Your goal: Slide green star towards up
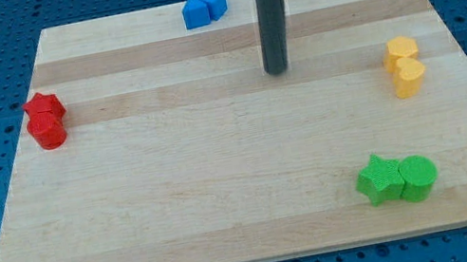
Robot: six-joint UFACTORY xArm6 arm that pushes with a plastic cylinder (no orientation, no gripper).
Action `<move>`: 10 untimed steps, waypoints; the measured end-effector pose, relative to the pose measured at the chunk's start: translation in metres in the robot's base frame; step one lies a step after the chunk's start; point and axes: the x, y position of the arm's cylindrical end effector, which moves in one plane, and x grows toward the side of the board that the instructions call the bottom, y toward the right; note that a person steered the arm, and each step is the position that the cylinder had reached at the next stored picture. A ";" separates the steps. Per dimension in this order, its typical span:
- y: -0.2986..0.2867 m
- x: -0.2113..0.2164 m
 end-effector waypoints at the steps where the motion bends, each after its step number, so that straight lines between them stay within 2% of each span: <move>1: -0.021 0.101; 2: -0.016 0.205; 3: -0.008 0.208; 5: 0.188 0.207; 6: 0.218 0.204; 7: 0.153 0.188; 9: -0.025 0.150; 10: -0.048 0.147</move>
